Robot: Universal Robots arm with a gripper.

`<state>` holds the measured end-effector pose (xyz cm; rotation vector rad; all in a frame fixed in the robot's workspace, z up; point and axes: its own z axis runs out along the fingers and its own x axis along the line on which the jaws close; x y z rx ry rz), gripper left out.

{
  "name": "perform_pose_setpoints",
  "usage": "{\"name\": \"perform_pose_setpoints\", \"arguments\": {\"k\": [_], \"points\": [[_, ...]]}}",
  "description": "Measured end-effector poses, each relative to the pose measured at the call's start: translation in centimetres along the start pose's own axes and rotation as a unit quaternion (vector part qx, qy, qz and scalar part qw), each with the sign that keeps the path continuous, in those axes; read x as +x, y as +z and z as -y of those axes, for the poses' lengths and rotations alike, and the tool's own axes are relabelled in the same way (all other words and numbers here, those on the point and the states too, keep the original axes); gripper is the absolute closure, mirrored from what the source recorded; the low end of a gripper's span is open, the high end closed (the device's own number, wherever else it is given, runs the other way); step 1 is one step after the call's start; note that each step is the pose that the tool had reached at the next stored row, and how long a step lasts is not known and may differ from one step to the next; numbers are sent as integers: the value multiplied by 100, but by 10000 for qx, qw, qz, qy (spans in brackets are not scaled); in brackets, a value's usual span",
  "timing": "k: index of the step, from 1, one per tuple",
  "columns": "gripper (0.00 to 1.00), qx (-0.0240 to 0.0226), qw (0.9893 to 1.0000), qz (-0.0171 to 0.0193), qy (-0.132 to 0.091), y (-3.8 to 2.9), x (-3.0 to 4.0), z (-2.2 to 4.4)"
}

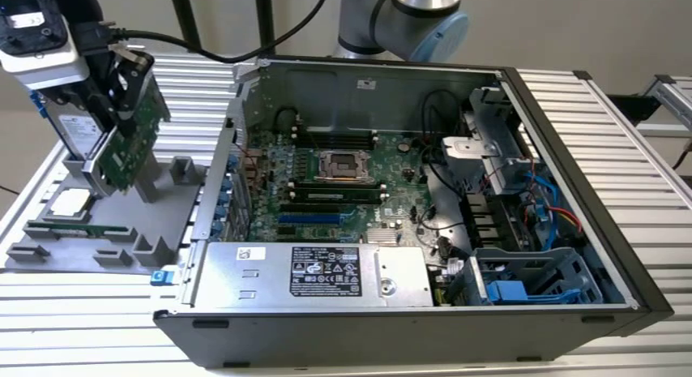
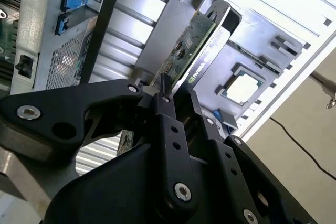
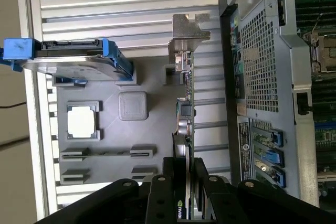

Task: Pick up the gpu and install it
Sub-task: 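Pick up the gpu and move the gpu toward the slot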

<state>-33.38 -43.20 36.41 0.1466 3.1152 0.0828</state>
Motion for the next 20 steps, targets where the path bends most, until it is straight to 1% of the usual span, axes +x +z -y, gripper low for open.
{"name": "perform_pose_setpoints", "arguments": {"k": [15,20], "points": [[100,0,10000,0,0,-82,-2,-4],[100,0,10000,0,0,-121,-3,-7]]}}
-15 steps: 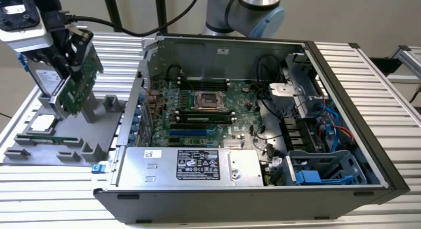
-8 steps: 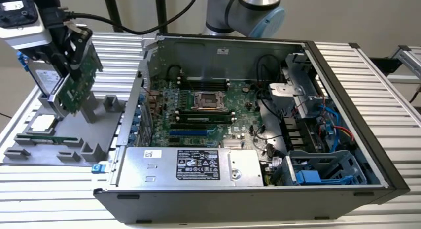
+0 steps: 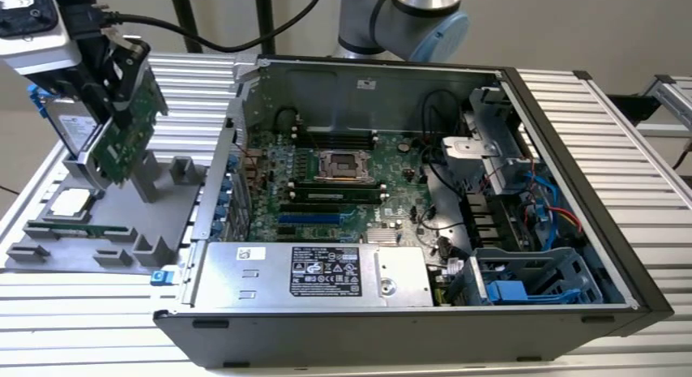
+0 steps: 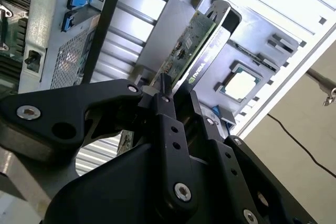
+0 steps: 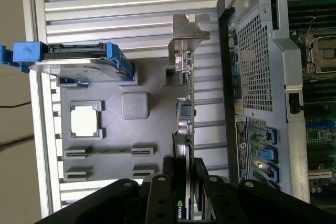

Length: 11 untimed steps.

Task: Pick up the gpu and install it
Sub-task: 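Pick up the gpu and move the gpu toward the slot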

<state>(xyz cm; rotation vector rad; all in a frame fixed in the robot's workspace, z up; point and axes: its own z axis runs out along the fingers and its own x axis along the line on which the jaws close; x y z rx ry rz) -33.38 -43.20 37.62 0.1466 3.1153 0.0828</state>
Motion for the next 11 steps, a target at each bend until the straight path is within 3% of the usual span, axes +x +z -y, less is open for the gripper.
{"name": "perform_pose_setpoints", "arguments": {"k": [11], "points": [[100,0,10000,0,0,-109,-2,-6]]}}
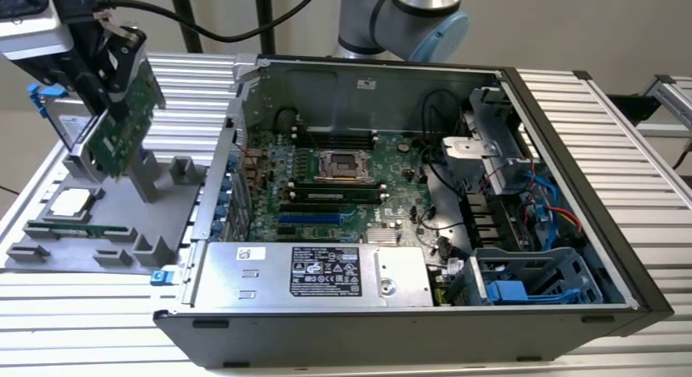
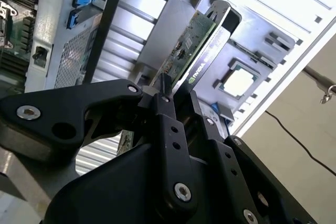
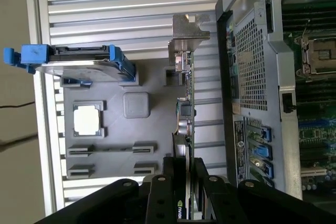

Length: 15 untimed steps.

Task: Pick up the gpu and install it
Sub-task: 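Pick up the gpu and move the gpu toward the slot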

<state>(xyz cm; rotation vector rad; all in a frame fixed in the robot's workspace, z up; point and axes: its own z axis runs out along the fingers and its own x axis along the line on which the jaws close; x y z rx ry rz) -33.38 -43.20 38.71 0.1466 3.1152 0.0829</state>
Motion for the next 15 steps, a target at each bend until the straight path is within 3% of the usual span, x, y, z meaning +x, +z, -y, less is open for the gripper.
{"name": "perform_pose_setpoints", "arguments": {"k": [15], "points": [[100,0,10000,0,0,-116,-2,-6]]}}
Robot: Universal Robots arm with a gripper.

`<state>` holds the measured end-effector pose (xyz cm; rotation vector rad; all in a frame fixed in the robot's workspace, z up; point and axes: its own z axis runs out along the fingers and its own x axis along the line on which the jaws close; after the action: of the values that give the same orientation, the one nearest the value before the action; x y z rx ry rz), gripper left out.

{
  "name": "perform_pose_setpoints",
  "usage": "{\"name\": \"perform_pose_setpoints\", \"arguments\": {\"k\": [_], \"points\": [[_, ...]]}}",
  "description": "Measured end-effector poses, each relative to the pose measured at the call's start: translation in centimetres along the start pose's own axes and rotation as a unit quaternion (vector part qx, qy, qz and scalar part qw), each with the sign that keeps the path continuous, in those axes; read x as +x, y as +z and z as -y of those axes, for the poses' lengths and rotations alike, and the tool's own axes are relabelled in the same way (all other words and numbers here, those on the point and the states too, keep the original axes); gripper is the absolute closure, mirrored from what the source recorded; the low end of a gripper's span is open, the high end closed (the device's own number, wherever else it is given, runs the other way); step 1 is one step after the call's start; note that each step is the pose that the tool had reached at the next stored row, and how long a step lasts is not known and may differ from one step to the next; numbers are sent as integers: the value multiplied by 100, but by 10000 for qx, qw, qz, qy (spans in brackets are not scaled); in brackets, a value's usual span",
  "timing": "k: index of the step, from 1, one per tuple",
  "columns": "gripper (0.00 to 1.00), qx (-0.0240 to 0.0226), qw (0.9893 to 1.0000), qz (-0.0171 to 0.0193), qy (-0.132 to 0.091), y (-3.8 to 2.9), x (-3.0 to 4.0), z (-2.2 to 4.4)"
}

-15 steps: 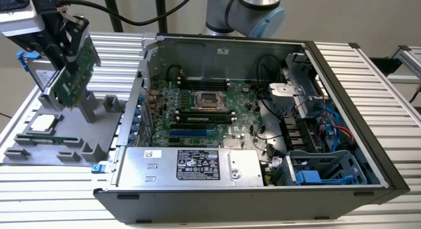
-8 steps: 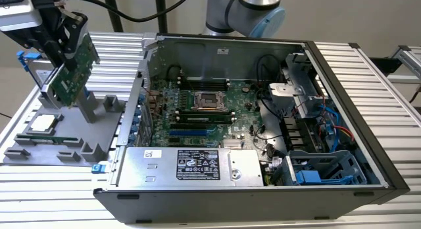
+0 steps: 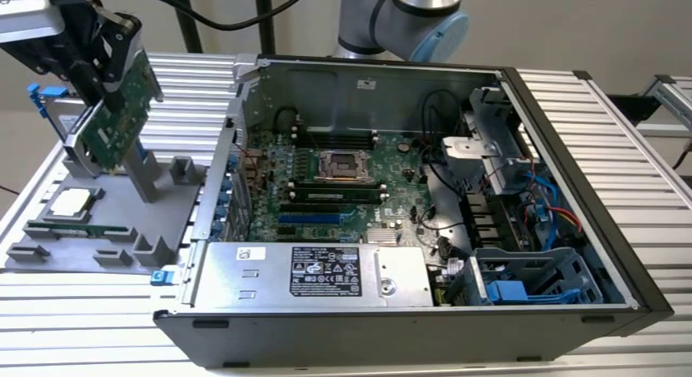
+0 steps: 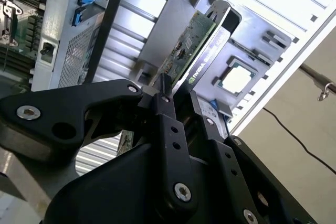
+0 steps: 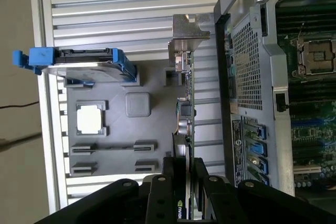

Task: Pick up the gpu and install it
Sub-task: 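Pick up the gpu and move the gpu toward the slot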

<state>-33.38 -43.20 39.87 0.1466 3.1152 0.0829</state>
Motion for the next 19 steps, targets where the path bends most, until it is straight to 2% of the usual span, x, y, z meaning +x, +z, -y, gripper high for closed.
{"name": "perform_pose_setpoints", "arguments": {"k": [19], "points": [[100,0,10000,0,0,-65,-1,-4]]}}
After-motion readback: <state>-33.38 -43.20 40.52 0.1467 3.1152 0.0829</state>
